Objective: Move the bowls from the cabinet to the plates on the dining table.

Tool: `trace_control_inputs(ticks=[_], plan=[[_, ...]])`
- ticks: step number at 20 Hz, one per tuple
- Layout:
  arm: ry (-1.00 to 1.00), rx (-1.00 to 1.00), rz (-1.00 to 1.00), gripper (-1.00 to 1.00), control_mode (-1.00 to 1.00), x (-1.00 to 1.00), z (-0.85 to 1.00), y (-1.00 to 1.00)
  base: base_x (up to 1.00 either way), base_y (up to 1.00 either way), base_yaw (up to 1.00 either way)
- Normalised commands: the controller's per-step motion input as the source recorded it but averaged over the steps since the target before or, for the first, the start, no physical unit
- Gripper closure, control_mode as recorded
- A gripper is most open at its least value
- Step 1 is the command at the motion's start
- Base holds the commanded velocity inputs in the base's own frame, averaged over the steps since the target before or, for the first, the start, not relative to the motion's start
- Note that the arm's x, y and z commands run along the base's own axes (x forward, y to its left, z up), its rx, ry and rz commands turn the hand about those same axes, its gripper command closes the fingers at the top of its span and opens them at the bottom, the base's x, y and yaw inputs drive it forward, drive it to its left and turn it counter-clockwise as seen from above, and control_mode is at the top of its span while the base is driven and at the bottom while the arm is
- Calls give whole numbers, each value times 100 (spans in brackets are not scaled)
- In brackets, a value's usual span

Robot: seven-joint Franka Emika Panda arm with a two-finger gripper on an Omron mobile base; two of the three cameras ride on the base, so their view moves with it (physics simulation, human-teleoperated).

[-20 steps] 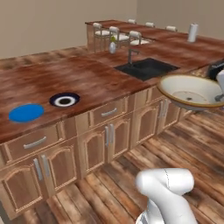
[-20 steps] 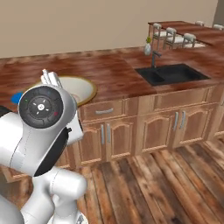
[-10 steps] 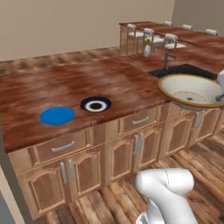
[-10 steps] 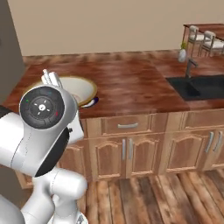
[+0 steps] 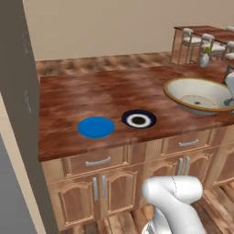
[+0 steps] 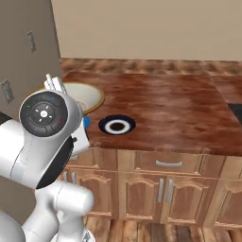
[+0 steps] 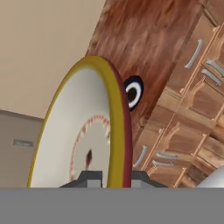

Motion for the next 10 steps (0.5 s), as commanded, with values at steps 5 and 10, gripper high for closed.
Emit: trace_control_inputs(ticks=[5, 10], plan=[[0, 0, 0, 100, 100, 0, 0, 0, 7, 22, 37], [0, 0, 0, 100, 100, 0, 0, 0, 35, 4, 26]])
